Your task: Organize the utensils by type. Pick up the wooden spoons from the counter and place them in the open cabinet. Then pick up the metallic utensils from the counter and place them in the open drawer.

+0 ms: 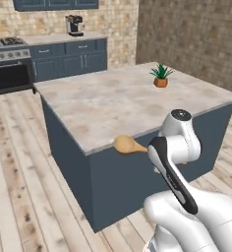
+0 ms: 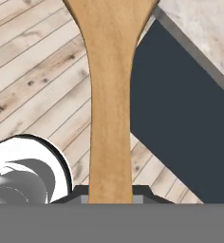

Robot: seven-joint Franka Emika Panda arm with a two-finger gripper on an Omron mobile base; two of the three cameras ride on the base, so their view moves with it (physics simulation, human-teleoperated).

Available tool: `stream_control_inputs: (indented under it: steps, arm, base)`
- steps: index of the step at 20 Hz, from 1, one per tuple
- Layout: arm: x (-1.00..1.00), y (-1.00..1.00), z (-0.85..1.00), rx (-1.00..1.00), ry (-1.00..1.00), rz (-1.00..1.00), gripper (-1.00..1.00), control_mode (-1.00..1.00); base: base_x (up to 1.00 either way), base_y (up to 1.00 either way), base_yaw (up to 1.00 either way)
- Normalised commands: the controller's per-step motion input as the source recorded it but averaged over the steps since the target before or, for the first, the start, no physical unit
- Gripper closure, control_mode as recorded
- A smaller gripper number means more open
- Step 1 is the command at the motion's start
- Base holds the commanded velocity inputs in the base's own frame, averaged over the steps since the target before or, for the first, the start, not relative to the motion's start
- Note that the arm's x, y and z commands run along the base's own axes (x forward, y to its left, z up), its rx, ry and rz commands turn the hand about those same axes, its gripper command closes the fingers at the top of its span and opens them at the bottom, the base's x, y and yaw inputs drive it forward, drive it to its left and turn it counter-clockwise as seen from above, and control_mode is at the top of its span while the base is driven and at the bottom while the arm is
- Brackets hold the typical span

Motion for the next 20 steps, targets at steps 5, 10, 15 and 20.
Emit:
stream_control_inputs:
  steps: [5,10,15,20]
  arm:
    - [0.0,0.0,0.0,0.0,0.0,0.0,1.0,1.0]
    - [0.0,0.0,0.0,0.0,0.0,0.0,1.0,1.0]
    - [0.0,0.0,0.0,0.0,0.0,0.0,1.0,1.0]
    - [0.0,0.0,0.0,0.0,0.0,0.0,1.0,1.0]
  base:
    - [0.21,1.0,0.08]
    - [0.21,0.99,0.18]
    - [0.34,0.99,0.13]
    - [0.48,0.95,0.11]
